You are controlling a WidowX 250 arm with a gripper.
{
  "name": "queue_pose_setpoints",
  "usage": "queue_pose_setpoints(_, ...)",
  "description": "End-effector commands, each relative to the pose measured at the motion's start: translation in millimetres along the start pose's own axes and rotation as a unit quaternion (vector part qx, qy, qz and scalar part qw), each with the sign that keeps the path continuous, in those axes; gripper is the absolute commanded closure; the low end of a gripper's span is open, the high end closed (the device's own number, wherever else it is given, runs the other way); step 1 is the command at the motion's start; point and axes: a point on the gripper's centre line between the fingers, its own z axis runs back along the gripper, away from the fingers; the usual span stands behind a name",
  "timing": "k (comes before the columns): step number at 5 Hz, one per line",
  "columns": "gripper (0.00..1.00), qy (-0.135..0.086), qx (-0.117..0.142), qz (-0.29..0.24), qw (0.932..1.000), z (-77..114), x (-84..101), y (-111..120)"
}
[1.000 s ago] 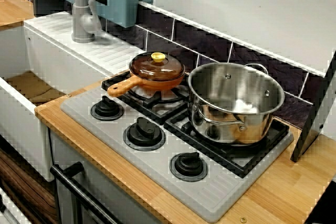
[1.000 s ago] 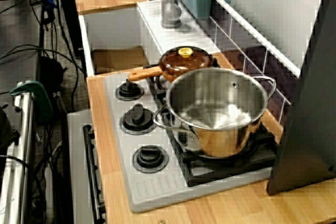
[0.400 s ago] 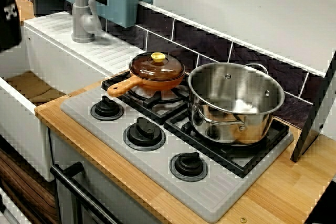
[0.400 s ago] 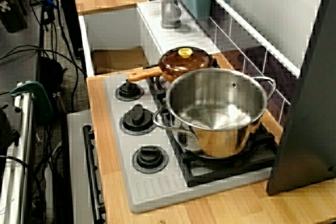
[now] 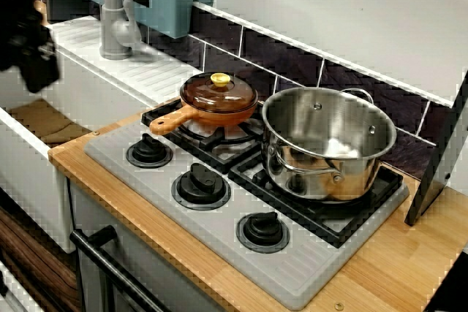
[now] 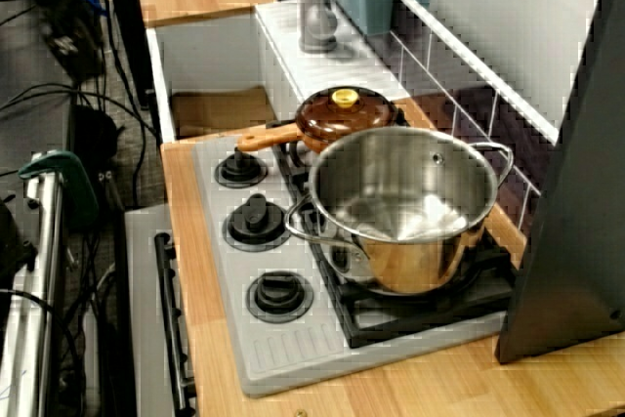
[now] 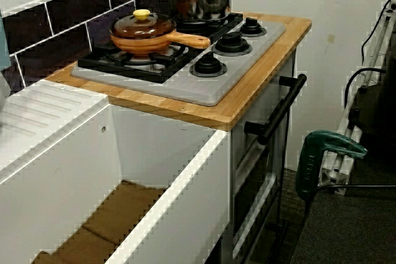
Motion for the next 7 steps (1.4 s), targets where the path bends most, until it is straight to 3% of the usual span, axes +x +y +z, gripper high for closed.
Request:
queue_pose_setpoints(1,0.0,-0.005,0.008,-0.073,0.9973,-13.7,59.8,-6.2)
queue_pose_setpoints(2,0.0,-0.002,0.017,-0.083,0.9964,-24.9,72.2,-6.7)
queue_pose_setpoints(3,0.0,0.015,0.011,-0.081,0.9965,-31.8,77.7,-3.4)
queue_pose_setpoints(6,0.0,0.015,0.011,-0.081,0.9965,-31.8,77.7,-3.4)
queue_pose_setpoints(7,0.0,0.009,0.017,-0.07,0.9974,-40.4,76.4,-2.3)
